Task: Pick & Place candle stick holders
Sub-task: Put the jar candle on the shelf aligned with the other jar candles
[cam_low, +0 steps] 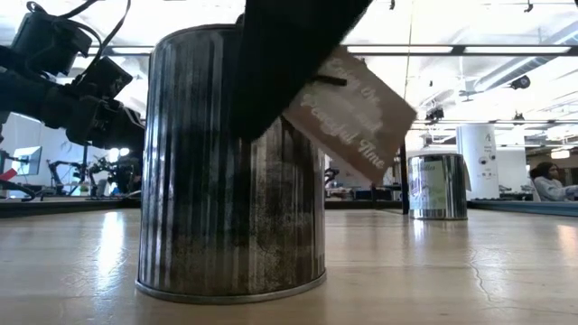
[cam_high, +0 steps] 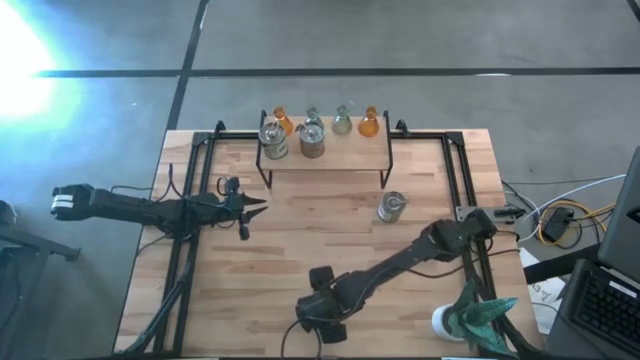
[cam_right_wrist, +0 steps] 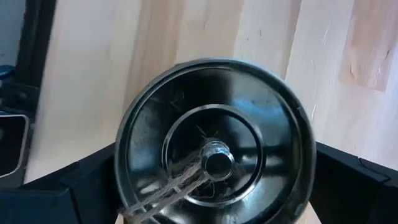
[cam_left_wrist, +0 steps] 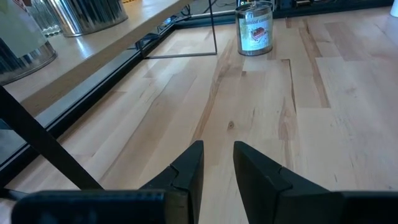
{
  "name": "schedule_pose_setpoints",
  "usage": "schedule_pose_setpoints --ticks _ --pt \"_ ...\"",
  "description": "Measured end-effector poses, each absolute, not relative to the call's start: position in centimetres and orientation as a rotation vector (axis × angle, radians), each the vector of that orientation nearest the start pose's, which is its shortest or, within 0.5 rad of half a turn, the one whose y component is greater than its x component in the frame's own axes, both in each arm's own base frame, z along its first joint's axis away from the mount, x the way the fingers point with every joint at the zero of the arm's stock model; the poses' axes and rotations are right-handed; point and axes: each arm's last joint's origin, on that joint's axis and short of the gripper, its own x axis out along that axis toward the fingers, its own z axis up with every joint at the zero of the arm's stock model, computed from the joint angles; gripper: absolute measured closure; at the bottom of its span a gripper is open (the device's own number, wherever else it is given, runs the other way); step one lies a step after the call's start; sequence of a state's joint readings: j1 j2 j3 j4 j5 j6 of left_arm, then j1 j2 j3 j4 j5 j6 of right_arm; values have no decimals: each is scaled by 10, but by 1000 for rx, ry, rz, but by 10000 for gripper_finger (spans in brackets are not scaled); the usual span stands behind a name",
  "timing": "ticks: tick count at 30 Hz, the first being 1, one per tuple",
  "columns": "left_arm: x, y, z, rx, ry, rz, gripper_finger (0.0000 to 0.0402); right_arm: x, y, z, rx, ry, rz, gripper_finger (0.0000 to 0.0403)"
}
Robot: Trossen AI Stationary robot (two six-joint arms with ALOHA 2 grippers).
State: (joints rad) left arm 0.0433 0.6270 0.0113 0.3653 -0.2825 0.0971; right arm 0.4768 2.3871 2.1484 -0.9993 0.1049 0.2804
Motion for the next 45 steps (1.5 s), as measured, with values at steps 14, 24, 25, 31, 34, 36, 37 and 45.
schedule_pose_setpoints --ticks 14,24,25,31,34,36,37,45 --pt "133 14 142 126 265 312 310 449 210 196 -112 1194 68 66" --pt "133 14 142 126 267 311 310 442 189 237 -159 1138 -50 66" --pt "133 14 142 126 268 312 310 440 184 244 -167 1132 -73 66" --pt "133 14 141 127 274 311 310 426 145 286 -180 1119 -196 66" --pt "133 14 141 127 274 311 310 417 120 305 -153 1118 -237 66" --pt "133 14 141 127 274 311 310 411 103 316 -135 1108 -261 66" --pt "133 14 141 127 274 311 310 407 94 323 -121 1096 -275 66" --pt "133 14 141 127 275 311 310 366 14 356 58 1020 -364 66"
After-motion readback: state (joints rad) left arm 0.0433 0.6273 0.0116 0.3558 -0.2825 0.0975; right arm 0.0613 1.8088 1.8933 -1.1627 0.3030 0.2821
